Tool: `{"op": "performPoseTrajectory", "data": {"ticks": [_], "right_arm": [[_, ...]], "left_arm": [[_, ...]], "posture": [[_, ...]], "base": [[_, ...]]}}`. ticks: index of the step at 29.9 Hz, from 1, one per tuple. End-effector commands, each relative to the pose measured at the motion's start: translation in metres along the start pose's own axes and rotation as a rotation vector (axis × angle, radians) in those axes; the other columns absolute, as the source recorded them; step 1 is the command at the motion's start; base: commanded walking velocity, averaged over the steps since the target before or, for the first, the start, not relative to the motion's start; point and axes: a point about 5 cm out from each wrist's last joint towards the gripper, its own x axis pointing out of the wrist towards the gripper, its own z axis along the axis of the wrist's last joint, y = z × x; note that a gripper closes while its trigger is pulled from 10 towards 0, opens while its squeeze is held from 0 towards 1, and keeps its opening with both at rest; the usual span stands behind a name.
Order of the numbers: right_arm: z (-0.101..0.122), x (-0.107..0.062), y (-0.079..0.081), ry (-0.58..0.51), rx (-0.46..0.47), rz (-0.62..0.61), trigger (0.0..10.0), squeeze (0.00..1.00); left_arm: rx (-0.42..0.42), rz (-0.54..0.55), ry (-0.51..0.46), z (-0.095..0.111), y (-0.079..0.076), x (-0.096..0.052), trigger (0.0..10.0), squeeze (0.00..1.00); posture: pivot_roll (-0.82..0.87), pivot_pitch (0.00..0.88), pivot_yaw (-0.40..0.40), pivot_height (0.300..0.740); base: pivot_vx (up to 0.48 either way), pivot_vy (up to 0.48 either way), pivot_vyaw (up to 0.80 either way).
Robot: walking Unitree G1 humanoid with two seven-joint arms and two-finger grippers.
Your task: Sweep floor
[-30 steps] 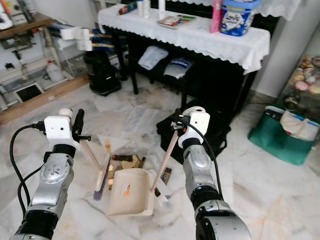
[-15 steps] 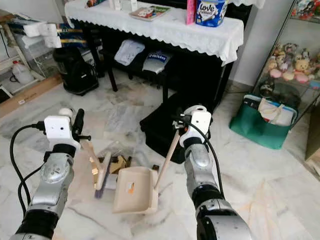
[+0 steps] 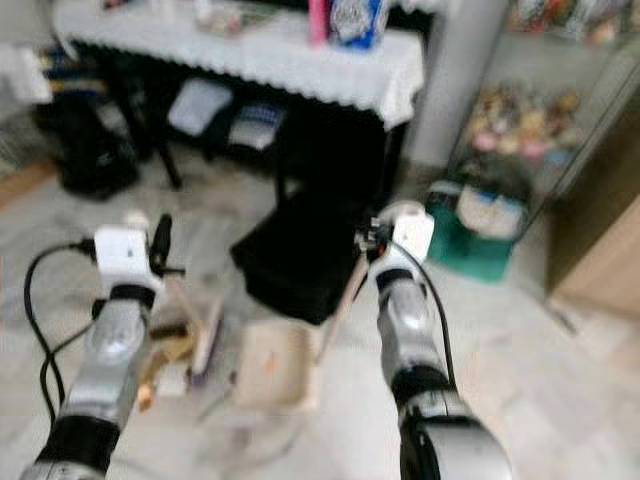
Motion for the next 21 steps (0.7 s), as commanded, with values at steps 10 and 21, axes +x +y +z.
{"op": "performPoseTrajectory", "data": {"ticks": [10, 21], "right_arm": [[0.001, -0.008, -0.008, -0.050, 0.015, -0.027, 10.0, 0.00], [-0.012, -0.021, -0.016, -0.009, -0.006, -0.035, 10.0, 0.00]], "left_arm": [[0.023, 0.002, -0.070, 0.013, 0.003, 0.003, 10.0, 0.00], [0.034, 0.002, -0.048, 0.008, 0.005, 0.000, 10.0, 0.00]], "posture": [[0.01, 0.000, 0.057, 0.740], [0.00, 0.009, 0.057, 0.740]], "base": [[0.000, 0.000, -0.16], [0.000, 0.000, 0.00]]}}
